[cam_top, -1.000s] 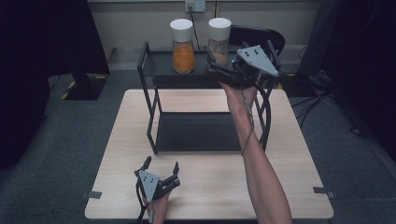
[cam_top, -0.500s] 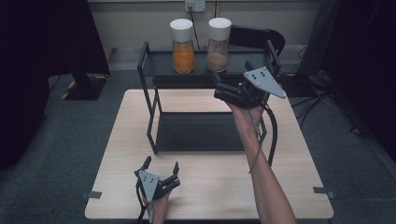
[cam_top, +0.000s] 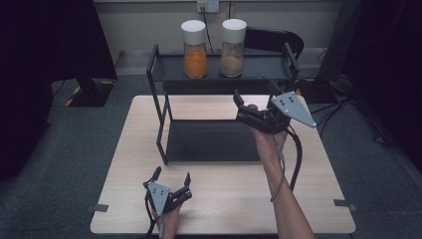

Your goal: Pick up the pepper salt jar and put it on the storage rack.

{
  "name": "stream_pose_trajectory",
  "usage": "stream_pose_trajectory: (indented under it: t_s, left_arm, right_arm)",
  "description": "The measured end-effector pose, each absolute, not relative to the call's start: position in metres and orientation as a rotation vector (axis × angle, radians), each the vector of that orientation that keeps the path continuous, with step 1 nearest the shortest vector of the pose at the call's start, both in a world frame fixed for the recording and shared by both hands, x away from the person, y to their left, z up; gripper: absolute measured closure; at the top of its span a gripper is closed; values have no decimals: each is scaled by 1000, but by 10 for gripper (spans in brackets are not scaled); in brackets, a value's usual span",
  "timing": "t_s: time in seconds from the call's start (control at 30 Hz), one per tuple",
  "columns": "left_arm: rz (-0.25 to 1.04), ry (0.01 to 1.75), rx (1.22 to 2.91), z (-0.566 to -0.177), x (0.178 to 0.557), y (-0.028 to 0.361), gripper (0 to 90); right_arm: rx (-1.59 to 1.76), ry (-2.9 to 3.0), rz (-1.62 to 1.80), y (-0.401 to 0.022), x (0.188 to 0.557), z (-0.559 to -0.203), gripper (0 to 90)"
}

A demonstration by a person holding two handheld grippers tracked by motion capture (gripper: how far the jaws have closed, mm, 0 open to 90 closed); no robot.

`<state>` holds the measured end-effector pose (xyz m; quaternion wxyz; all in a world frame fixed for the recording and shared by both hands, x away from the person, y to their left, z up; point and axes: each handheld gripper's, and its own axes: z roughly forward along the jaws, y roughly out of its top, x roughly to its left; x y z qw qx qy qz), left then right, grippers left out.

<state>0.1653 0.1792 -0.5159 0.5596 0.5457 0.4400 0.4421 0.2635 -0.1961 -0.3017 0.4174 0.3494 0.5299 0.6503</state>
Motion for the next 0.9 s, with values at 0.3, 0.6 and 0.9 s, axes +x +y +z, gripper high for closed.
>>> stream_pose_trajectory:
  t_s: [0.3,0.6,0.9]
  left_arm:
    - [1043,1038,1286,-516,165,179,22]
    - [1043,1038,1286,-516,165,179,22]
    - [1043,1039,1286,-516,165,179,23]
  right_arm:
    - [860,1339,1604,-203,247,-327,0]
    - [864,1326,1603,-213,226,-348,0]
    - [889,1293,1593,-222,204,-371,0]
